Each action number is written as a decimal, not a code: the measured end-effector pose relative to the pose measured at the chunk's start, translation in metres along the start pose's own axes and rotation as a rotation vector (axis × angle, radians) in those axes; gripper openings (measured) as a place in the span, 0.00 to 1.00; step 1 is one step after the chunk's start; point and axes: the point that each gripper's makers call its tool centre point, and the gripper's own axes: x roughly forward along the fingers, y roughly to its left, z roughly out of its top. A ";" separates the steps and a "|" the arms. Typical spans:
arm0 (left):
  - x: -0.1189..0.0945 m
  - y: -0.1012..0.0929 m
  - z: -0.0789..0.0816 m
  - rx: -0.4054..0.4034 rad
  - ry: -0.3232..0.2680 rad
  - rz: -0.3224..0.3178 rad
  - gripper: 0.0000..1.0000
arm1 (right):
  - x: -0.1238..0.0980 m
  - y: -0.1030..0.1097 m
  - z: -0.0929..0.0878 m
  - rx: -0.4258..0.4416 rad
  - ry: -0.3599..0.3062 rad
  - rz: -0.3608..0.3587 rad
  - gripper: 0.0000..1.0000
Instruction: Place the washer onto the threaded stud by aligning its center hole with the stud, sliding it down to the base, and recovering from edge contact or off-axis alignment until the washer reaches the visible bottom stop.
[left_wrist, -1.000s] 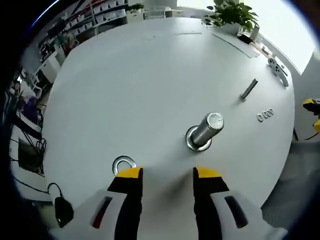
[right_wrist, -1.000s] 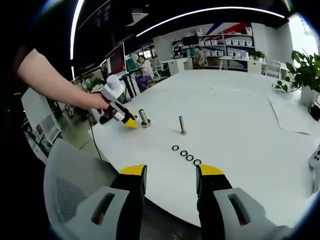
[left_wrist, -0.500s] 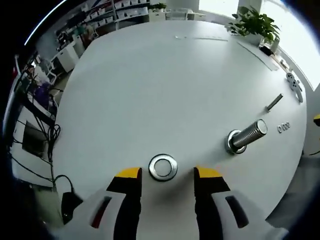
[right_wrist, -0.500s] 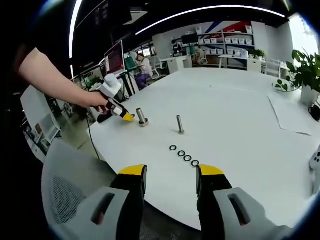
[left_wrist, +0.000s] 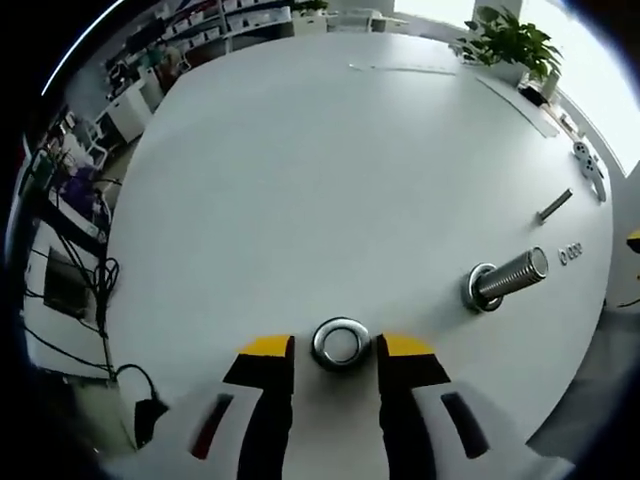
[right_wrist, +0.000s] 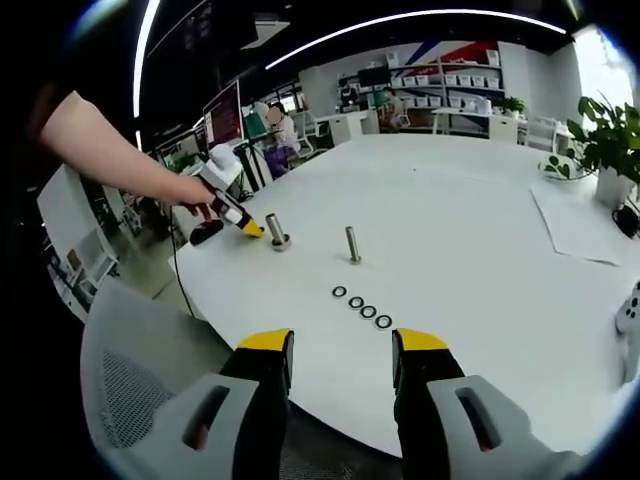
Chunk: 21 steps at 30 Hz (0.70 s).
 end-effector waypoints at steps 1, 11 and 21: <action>0.000 -0.002 0.000 0.010 0.002 -0.004 0.26 | 0.000 0.000 0.000 0.000 0.001 0.001 0.42; -0.005 -0.016 -0.007 0.026 0.045 -0.021 0.21 | -0.002 0.003 0.002 -0.013 -0.006 0.007 0.41; -0.009 -0.044 -0.024 0.140 0.103 -0.064 0.21 | -0.002 0.010 0.006 -0.025 -0.014 0.030 0.41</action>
